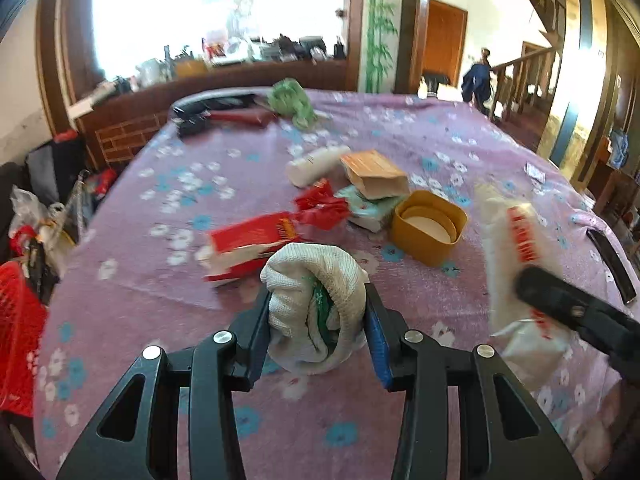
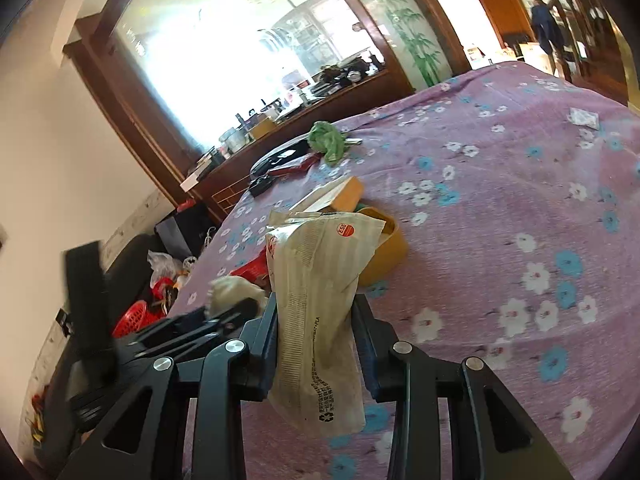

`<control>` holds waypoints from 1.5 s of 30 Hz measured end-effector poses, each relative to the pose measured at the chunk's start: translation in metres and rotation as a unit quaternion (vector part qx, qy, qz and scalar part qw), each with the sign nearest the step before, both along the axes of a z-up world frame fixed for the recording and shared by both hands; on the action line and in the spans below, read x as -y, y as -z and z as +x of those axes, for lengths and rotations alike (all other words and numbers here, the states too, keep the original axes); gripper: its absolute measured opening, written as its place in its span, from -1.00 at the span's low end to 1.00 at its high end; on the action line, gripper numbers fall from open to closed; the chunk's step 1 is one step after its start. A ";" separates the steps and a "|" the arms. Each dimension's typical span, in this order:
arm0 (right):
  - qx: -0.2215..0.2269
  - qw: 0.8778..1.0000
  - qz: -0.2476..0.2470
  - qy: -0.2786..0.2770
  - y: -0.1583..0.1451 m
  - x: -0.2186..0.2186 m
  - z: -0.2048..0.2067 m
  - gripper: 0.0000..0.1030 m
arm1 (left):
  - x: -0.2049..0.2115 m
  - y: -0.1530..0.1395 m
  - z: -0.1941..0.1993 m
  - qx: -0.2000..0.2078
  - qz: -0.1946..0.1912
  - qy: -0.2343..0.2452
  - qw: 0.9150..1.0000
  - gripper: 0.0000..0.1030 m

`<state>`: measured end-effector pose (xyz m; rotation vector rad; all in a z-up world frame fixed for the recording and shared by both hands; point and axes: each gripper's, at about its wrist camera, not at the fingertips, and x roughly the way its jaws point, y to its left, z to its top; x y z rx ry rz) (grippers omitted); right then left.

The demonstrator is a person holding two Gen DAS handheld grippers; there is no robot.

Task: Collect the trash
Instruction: 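Lift the sock bundle with the left tool while the right tool lifts the paper bag, then carry the sock bundle and paper bag toward the red wastebasket with both tools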

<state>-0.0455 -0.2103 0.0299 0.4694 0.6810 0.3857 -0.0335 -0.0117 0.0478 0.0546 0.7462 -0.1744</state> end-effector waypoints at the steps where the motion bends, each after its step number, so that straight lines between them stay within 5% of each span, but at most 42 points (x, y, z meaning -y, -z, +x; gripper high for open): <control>1: -0.003 1.000 -0.002 -0.004 0.002 -0.005 0.001 -0.28 | -0.005 -0.002 -0.007 0.012 0.003 -0.008 1.000 -0.19; 8: -0.006 1.000 -0.010 -0.025 0.011 -0.029 0.002 -0.28 | -0.031 0.002 -0.030 0.044 0.012 -0.038 0.998 -0.18; 22: 0.023 0.998 -0.037 -0.039 0.006 -0.039 -0.002 -0.28 | -0.051 0.007 -0.033 0.033 -0.037 -0.042 0.998 -0.16; 45: 0.045 0.997 -0.027 -0.057 0.005 -0.037 -0.006 -0.28 | -0.053 0.010 -0.036 0.035 -0.042 -0.048 0.997 -0.16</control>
